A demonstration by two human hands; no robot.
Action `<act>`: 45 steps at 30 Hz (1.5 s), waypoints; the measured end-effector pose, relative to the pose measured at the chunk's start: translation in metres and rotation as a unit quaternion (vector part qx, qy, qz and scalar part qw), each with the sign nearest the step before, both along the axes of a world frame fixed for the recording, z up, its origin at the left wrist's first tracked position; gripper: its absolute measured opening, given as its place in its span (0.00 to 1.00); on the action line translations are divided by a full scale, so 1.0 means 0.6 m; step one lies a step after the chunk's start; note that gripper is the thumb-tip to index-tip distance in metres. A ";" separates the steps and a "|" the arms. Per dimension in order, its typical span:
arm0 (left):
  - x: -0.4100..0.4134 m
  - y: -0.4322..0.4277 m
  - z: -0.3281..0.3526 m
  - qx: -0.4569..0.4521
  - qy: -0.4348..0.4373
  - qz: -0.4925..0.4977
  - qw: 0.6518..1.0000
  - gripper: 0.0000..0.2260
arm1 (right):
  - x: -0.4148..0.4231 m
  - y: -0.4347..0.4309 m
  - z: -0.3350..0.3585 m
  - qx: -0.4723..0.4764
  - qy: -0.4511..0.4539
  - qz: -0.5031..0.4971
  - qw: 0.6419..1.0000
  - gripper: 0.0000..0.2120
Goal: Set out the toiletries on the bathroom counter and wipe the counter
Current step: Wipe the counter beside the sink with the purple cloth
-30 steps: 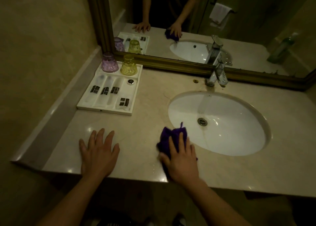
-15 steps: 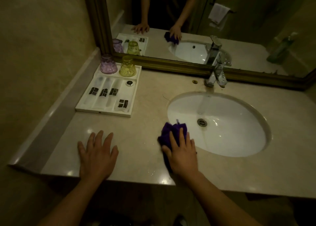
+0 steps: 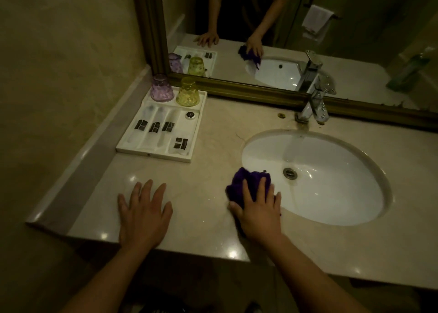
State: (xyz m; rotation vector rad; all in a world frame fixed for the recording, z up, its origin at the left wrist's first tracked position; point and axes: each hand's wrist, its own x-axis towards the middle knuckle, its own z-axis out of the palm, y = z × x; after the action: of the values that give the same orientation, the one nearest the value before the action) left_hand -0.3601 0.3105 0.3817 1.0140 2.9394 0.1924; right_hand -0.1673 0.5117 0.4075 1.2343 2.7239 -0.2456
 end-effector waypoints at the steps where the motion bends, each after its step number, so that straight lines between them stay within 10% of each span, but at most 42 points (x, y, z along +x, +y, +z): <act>1: -0.001 0.000 0.000 -0.001 -0.001 0.002 1.000 0.28 | -0.022 0.013 0.001 -0.010 -0.014 -0.013 1.000 0.37; 13: -0.002 -0.001 -0.004 0.001 0.013 -0.003 1.000 0.27 | -0.011 -0.187 -0.019 -0.014 0.032 0.229 0.973 0.30; 34: 0.006 0.002 0.007 0.015 0.006 0.003 1.000 0.26 | -0.099 0.034 -0.007 -0.020 0.097 0.070 0.993 0.30; 45: 0.002 0.000 0.006 0.007 0.002 0.012 1.000 0.27 | -0.090 -0.050 -0.023 -0.002 0.129 0.227 0.965 0.25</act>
State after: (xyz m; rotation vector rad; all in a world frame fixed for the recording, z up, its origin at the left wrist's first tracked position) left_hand -0.3588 0.3104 0.3854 0.9815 2.9596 0.2109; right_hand -0.2210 0.4819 0.3936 0.5762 3.1265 -0.3758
